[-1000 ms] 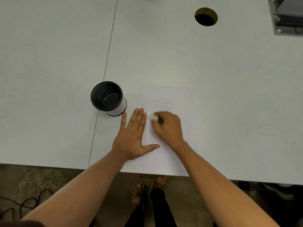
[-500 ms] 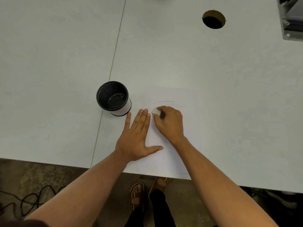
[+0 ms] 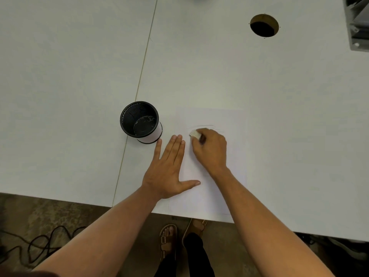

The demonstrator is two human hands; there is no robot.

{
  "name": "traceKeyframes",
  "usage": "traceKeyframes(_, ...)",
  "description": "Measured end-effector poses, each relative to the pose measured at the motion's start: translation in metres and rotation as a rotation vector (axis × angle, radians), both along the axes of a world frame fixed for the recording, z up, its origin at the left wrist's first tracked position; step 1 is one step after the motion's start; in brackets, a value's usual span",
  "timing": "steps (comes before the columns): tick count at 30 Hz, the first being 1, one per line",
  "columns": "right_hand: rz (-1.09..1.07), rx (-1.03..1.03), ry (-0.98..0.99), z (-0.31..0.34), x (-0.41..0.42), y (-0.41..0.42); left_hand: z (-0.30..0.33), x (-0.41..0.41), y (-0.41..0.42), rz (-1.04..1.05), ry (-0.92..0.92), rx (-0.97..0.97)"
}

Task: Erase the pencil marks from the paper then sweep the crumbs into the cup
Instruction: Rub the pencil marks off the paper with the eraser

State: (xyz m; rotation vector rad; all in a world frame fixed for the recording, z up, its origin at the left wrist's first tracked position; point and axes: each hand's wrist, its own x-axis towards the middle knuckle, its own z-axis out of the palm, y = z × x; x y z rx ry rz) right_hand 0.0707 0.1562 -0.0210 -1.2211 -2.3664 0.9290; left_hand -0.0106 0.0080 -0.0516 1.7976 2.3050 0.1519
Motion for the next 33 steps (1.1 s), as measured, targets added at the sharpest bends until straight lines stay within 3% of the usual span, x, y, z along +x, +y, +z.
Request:
traceKeyframes(6, 0.139, -0.076, 0.002, 0.007, 0.047, -0.056, -0.001, -0.002, -0.002, -0.022, -0.025, 0.027)
traceKeyframes(13, 0.004, -0.016, -0.014, 0.003, -0.002, 0.015, 0.000, 0.000, 0.000, -0.003, 0.009, -0.018)
traceKeyframes(16, -0.003, -0.002, 0.000, 0.001, 0.003, -0.001, -0.001, 0.000, -0.001, -0.004, 0.000, 0.001)
traceKeyframes(19, 0.120, -0.022, -0.007, 0.002, 0.024, -0.033, -0.001, -0.001, 0.000, -0.017, -0.008, 0.029)
traceKeyframes(26, 0.039, 0.008, 0.039, 0.003, -0.014, 0.023, 0.000, 0.001, 0.001, 0.003, 0.006, -0.020)
traceKeyframes(33, 0.148, 0.005, 0.032, -0.001, 0.019, -0.018, 0.000, 0.000, 0.000, 0.000, -0.012, 0.006)
